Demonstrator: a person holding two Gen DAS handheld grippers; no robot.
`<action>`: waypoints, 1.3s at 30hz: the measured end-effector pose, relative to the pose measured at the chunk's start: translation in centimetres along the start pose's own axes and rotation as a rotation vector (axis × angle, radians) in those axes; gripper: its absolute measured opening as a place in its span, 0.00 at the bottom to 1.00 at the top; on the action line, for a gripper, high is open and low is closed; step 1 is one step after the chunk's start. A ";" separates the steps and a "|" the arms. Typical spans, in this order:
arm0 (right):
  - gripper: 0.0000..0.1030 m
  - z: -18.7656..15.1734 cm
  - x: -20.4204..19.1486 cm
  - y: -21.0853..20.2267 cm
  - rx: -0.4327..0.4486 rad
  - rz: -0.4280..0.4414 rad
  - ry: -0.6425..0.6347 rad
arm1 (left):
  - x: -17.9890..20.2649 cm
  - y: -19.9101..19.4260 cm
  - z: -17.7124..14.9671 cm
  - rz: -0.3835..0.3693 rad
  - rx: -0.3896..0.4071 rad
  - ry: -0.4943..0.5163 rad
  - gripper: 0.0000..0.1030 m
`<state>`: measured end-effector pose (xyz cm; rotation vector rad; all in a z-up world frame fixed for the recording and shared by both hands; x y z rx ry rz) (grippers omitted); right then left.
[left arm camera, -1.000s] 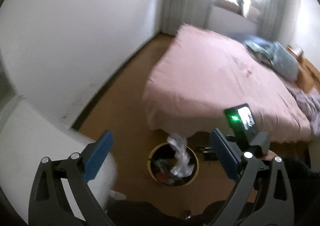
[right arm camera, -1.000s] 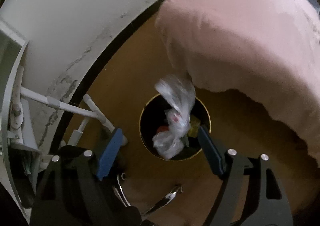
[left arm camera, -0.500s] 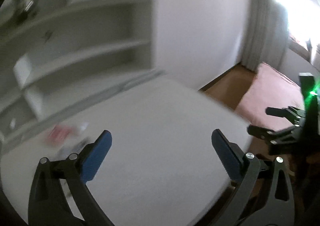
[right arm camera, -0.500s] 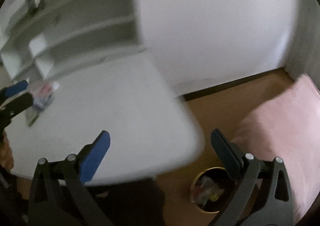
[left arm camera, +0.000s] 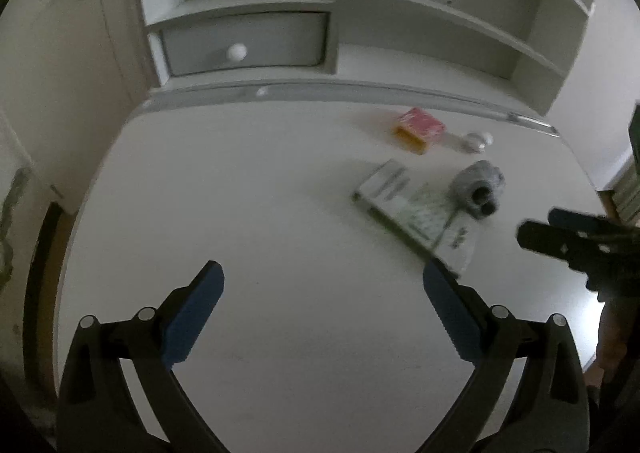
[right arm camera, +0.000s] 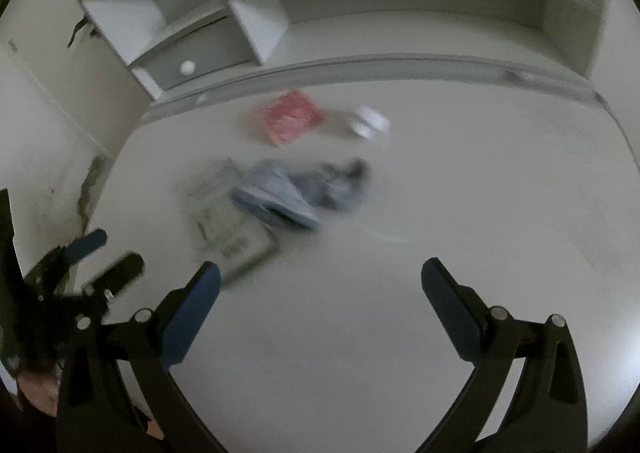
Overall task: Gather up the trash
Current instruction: 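Move both open tools back over the desk, then grasp the gray cloth with the right tool while the left tool grasps the white booklet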
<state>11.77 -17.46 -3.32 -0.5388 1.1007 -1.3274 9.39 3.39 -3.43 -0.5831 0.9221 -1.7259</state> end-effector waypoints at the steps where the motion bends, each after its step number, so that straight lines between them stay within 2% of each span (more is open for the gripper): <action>1: 0.94 0.4 -0.4 0.5 0.006 -0.012 -0.009 | -0.3 -0.1 -0.6 -0.001 -0.006 -0.001 0.94; 3: 0.90 1.2 -1.5 1.6 0.005 -0.037 -0.028 | -0.3 0.7 -0.3 -0.008 -0.022 -0.006 0.94; 5: 0.77 1.5 -1.7 2.3 -0.007 -0.042 -0.023 | -0.2 1.1 -0.1 -0.017 -0.032 -0.023 0.94; 7: 0.69 2.0 -1.4 3.1 -0.020 -0.041 -0.011 | -0.4 1.6 0.3 -0.019 -0.044 -0.032 0.94; 9: 0.48 2.6 -1.0 3.7 -0.016 -0.031 -0.007 | -0.1 1.4 0.5 -0.014 -0.048 -0.028 0.94; 10: 0.22 2.7 -0.8 3.6 -0.012 -0.008 -0.009 | 0.2 1.3 0.8 -0.011 -0.044 -0.025 0.94; 11: 0.19 2.8 -0.5 3.2 -0.002 0.024 -0.005 | 0.5 1.2 1.1 -0.007 -0.043 -0.018 0.94; 17: 0.17 2.0 3.2 -0.3 0.048 0.034 0.030 | 5.0 2.9 5.0 0.014 -0.034 0.028 0.94; 20: 0.17 1.3 5.3 -2.0 0.071 0.033 0.060 | 8.0 4.7 6.5 0.061 -0.052 0.076 0.94; 23: 0.17 0.4 6.9 -3.9 0.091 0.039 0.078 | 9.5 6.0 6.7 0.125 -0.072 0.100 0.94; 27: 0.17 -0.5 8.1 -5.5 0.112 0.047 0.084 | 8.4 6.9 5.7 0.139 -0.130 0.067 0.94; 31: 0.17 -1.2 9.0 -6.3 0.113 0.057 0.087 | 5.7 5.9 3.7 0.157 -0.139 0.058 0.94; 36: 0.17 -2.3 9.3 -6.7 0.105 0.060 0.084 | 2.8 4.9 2.2 0.091 -0.148 0.039 0.94; 39: 0.17 -3.0 9.3 -7.3 0.107 0.058 0.078 | 2.2 5.3 2.4 0.015 -0.175 0.036 0.94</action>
Point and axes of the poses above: each gripper's, at about its wrist camera, not at the fingertips, and y roughly the way its jaws point, x to its right, z to its top, the point moved 1 cm from there along y, roughly the way its jaws point, and after that the axes turned 11 degrees about y, right-handed, at the moved point
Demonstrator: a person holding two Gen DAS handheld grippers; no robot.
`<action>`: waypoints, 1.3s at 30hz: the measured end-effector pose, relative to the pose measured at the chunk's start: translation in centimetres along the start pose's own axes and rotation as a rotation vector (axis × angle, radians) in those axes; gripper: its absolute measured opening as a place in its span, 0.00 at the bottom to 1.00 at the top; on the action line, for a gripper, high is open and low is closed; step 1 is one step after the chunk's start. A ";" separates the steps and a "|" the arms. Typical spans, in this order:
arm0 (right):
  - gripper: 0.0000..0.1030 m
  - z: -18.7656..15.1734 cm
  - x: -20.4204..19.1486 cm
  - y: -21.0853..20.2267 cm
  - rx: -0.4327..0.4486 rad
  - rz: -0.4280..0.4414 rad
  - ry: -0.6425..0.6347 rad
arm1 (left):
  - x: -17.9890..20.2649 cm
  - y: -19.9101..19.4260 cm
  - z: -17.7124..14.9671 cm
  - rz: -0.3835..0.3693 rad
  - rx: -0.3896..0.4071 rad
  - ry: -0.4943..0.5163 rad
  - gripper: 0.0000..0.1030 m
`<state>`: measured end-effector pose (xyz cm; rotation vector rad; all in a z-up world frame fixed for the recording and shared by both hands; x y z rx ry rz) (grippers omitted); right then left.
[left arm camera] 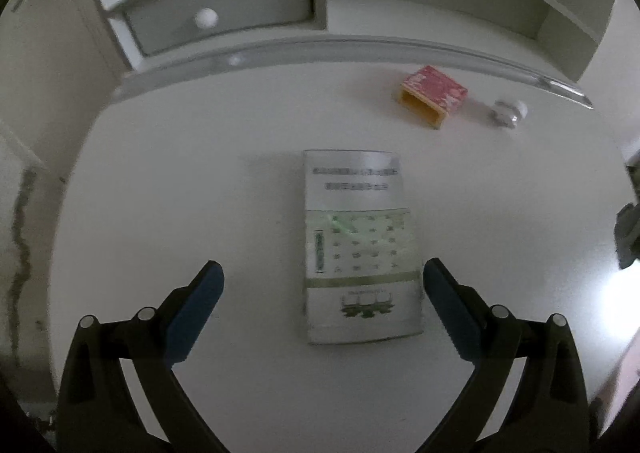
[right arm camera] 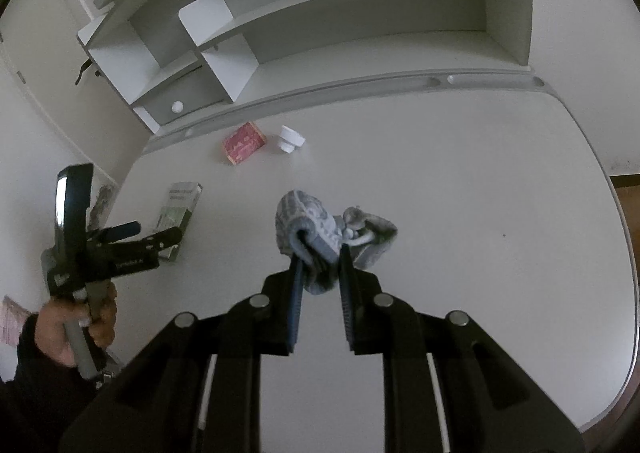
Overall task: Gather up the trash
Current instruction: 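Grasp the gray cloth with the right tool while the left tool grasps the white booklet, then carry the gray cloth and white booklet over the bin and open both tools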
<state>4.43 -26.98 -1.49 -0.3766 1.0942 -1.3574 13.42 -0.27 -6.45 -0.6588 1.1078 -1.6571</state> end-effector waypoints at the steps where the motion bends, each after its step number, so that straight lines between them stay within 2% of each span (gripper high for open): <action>1: 0.17 -0.3 0.0 -0.3 0.001 -0.001 -0.004 | -0.1 0.3 0.2 -0.015 -0.010 0.004 0.94; 5: 0.17 -1.1 0.2 -1.7 -0.002 -0.024 -0.031 | 0.0 0.8 0.8 -0.037 -0.056 0.029 0.94; 7: 0.17 -1.2 0.7 -2.6 -0.007 -0.040 -0.049 | -0.3 1.0 1.2 -0.055 -0.073 0.029 0.90; 8: 0.17 -1.3 1.0 -3.1 -0.005 -0.051 -0.054 | -0.3 0.9 1.4 -0.050 -0.076 0.035 0.81; 9: 0.17 -1.3 1.5 -3.7 0.003 -0.067 -0.057 | -0.2 0.8 1.6 -0.038 -0.074 0.049 0.61; 10: 0.17 -1.4 2.2 -4.3 0.012 -0.083 -0.051 | 0.1 0.5 1.9 -0.032 -0.065 0.077 0.52; 13: 0.17 -2.2 5.1 -6.1 0.048 -0.122 -0.007 | 1.3 -0.4 2.1 -0.132 -0.034 0.079 0.53; 15: 0.17 -3.0 7.8 -7.4 0.075 -0.143 0.058 | 3.5 -1.2 2.2 -0.130 0.001 0.122 0.53; 19: 0.17 -5.9 15.0 -11.4 0.190 -0.202 0.235 | 12.4 -3.4 2.8 -0.195 0.100 0.298 0.53; 22: 0.17 -8.9 20.5 -14.6 0.268 -0.281 0.353 | 21.5 -5.3 2.7 -0.311 0.177 0.459 0.53; 25: 0.17 -12.3 25.7 -17.2 0.293 -0.347 0.474 | 30.6 -7.2 1.7 -0.422 0.239 0.621 0.53; 28: 0.17 -15.7 30.3 -19.2 0.299 -0.418 0.579 | 39.0 -8.0 -0.3 -0.553 0.231 0.760 0.53; 31: 0.17 -18.9 34.2 -20.4 0.295 -0.450 0.664 | 45.7 -8.2 -2.9 -0.619 0.217 0.876 0.53; 34: 0.17 -21.6 37.4 -20.6 0.271 -0.474 0.719 | 51.3 -7.2 -5.5 -0.692 0.168 0.941 0.53; 36: 0.17 -23.2 39.3 -20.1 0.245 -0.493 0.729 | 54.0 -5.7 -6.9 -0.718 0.118 0.968 0.53; 37: 0.17 -24.1 40.2 -19.6 0.225 -0.501 0.746 | 55.2 -5.9 -7.9 -0.620 0.203 1.013 0.53; 38: 0.17 -24.9 41.3 -19.1 0.206 -0.496 0.765 | 56.5 -5.7 -7.7 -0.625 0.220 1.055 0.53; 39: 0.17 -25.5 42.2 -18.6 0.191 -0.488 0.780 | 57.3 -5.5 -8.1 -0.690 0.190 1.065 0.53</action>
Point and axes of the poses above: each gripper's, at about its wrist camera, not at the fingertips, and y roughly the way its jaws point, x to its right, z to its top, the point moved 1 cm from there along y, roughly the way its jaws point, and after that the axes turned 11 degrees about y, right-handed, at the moved point
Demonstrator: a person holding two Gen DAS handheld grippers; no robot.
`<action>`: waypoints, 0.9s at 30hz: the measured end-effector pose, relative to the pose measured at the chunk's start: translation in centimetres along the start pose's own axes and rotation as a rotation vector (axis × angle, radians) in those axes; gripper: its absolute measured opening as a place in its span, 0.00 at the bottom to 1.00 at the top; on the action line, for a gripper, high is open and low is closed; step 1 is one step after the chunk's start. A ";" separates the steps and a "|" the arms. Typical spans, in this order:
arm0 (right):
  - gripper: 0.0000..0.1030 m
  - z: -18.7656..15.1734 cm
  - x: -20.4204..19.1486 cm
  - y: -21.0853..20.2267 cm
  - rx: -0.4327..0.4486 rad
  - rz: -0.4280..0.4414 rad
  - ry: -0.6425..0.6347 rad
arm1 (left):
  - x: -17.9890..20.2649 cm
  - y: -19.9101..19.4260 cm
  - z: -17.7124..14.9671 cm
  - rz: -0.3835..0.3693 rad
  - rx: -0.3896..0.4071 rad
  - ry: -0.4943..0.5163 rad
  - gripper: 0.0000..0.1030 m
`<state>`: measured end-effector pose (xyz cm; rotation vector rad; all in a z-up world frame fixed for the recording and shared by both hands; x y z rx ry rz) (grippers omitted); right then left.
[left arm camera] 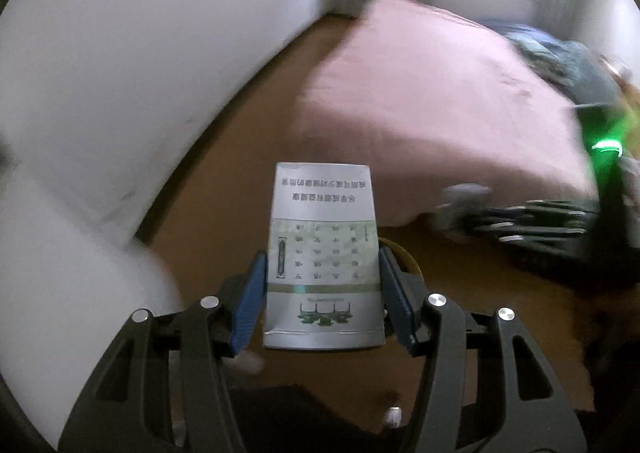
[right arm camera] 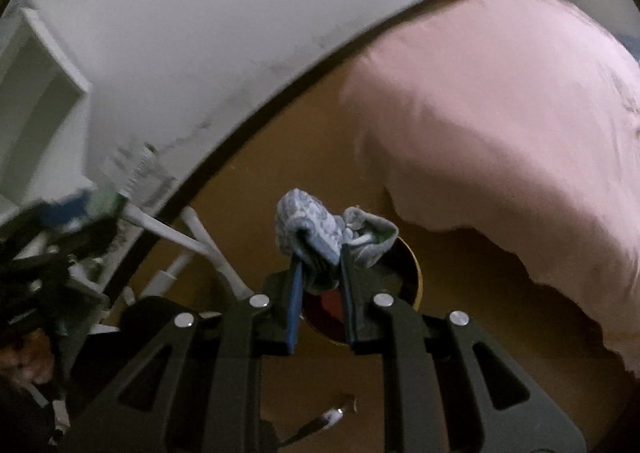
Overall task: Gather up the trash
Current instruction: 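Carry the gray cloth and white booklet over the bin and open both tools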
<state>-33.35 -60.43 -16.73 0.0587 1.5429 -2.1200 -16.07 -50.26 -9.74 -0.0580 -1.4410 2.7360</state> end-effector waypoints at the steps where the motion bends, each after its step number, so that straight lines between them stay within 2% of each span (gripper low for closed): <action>1: 0.17 0.0 0.6 0.6 -0.011 -0.006 0.011 | 0.4 1.3 0.5 -0.019 -0.028 -0.030 0.53; 3: 0.17 0.1 1.9 1.8 -0.035 -0.003 0.031 | 1.2 3.2 1.1 0.022 -0.069 -0.007 0.53; 5: 0.17 0.1 2.6 2.8 -0.051 0.001 0.047 | 2.3 5.2 1.5 -0.028 -0.090 0.012 0.53; 10: 0.17 0.3 4.4 5.6 -0.109 0.005 0.060 | 1.9 11.5 0.5 -0.141 -0.187 -0.027 0.53; 15: 0.17 0.7 5.4 8.2 -0.154 0.001 0.068 | 2.4 16.3 -1.4 -0.193 -0.256 -0.054 0.53; 17: 0.17 1.0 5.6 9.2 -0.165 0.003 0.076 | 2.4 17.4 -1.7 -0.217 -0.259 -0.063 0.55; 20: 0.17 1.3 5.5 9.5 -0.171 0.002 0.088 | 2.7 18.5 -1.2 -0.206 -0.264 -0.041 0.77; 27: 0.17 1.4 5.3 9.5 -0.175 -0.006 0.096 | 3.0 17.1 -0.6 -0.192 -0.247 -0.018 0.80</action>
Point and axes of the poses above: each gripper's, at about its wrist camera, not at the fingertips, and y roughly the way its jaws point, x to its right, z to its top, the point moved 1 cm from there along y, roughly the way its jaws point, and after that the axes turned 11 degrees about y, right-handed, at the moved point
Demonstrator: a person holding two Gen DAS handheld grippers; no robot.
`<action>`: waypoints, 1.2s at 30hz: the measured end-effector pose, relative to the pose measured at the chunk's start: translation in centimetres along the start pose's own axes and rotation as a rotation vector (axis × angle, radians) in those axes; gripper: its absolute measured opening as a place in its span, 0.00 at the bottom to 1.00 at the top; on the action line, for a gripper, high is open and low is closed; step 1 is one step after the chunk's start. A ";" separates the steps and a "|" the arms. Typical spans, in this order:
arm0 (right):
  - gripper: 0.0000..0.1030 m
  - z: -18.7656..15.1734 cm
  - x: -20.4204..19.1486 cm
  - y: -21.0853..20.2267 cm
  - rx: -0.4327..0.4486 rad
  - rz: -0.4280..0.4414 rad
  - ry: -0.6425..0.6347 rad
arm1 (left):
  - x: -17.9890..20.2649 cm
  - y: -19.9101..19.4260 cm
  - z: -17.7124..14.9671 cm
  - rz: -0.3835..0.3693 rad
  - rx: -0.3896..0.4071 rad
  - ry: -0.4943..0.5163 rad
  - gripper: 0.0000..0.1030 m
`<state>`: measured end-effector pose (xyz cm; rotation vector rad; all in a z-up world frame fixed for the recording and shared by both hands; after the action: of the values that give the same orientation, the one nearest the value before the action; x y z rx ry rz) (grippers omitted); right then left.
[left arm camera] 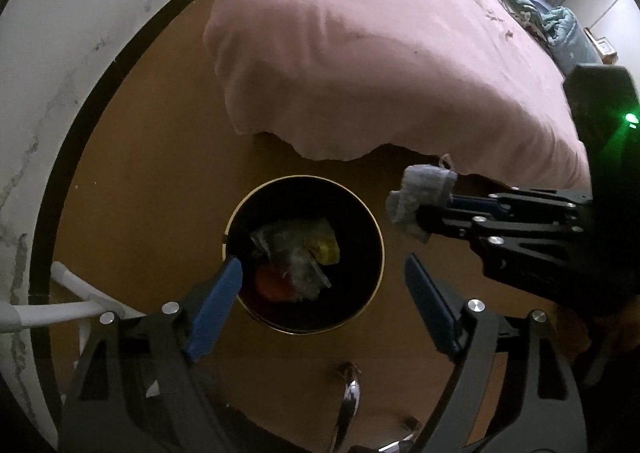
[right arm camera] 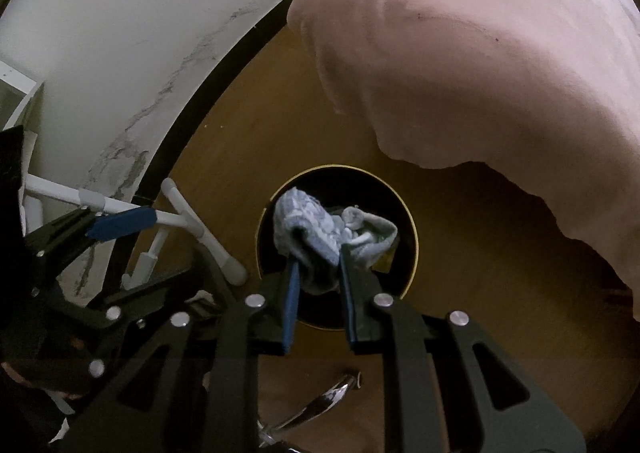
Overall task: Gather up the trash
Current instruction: 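Carry the gray cloth and white booklet over the bin and open both tools, then move both open tools back over the desk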
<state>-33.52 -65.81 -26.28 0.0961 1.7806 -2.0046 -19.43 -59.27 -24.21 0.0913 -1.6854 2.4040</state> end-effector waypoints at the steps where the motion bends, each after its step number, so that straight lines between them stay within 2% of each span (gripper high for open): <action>1: 0.19 0.1 -0.1 0.0 -0.002 0.000 0.001 | 0.1 -0.5 -0.1 0.006 0.009 0.007 0.80; 3: 0.31 0.1 -0.3 -0.3 0.000 -0.002 0.002 | 0.2 -1.0 0.3 0.012 0.021 0.012 0.83; 4: 0.45 0.0 -0.4 -0.6 0.007 0.001 0.000 | 0.3 -1.7 0.3 0.014 0.033 0.011 0.84; 5: 0.51 0.0 -0.6 -0.8 0.015 0.004 -0.003 | 0.4 -2.4 0.3 0.013 0.047 0.006 0.86; 8: 0.58 -0.3 -1.4 -2.1 0.039 -0.006 -0.019 | 1.0 -4.9 0.4 0.013 0.092 0.000 0.89; 11: 0.61 -0.6 -2.3 -4.6 0.087 -0.020 -0.026 | 2.0 -8.4 0.2 0.022 0.145 -0.002 0.89; 14: 0.63 -1.1 -3.5 -7.9 0.152 -0.044 -0.044 | 3.4 -13.2 -0.2 -0.002 0.225 0.013 0.92; 17: 0.69 -1.9 -5.6 -12.7 0.233 -0.041 -0.062 | 4.5 -19.0 -1.0 0.013 0.322 0.035 0.93; 20: 0.72 -3.0 -10.1 -16.8 0.311 -0.011 -0.143 | 3.6 -24.6 -3.2 0.045 0.390 -0.006 0.93; 23: 0.72 -4.6 -16.7 -18.6 0.341 0.059 -0.262 | 0.4 -29.7 -7.3 0.143 0.440 -0.086 0.94; 27: 0.72 -8.0 -28.2 -17.5 0.292 0.179 -0.476 | -5.9 -35.0 -15.3 0.354 0.439 -0.252 0.94; 28: 0.72 -9.2 -31.6 -16.7 0.270 0.204 -0.541 | -8.4 -36.5 -18.9 0.422 0.418 -0.329 0.94; 30: 0.72 -11.6 -37.5 -15.1 0.217 0.254 -0.650 | -11.3 -38.2 -23.3 0.485 0.388 -0.427 0.94; 31: 0.72 -12.9 -40.8 -14.1 0.188 0.284 -0.712 | -13.5 -39.4 -27.1 0.535 0.360 -0.518 0.94; 34: 0.72 -17.1 -49.6 -11.3 0.101 0.344 -0.869 | -16.8 -42.2 -35.0 0.633 0.329 -0.683 0.94; 36: 0.72 -19.9 -54.5 -9.5 0.035 0.378 -0.953 | -18.0 -43.3 -38.5 0.683 0.307 -0.752 0.94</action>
<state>6.81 -30.68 -1.93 -0.4150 1.0124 -1.4222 9.38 -11.42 -0.54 0.6294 -1.7918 3.4469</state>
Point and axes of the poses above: each gripper's, at about its wrist camera, not at the fingertips, and y roughly the way its jaws point, x to its right, z to its top, the point moved 1 cm from there along y, roughly the way its jaws point, and after that the axes turned 11 degrees about y, right-handed, at the moved point
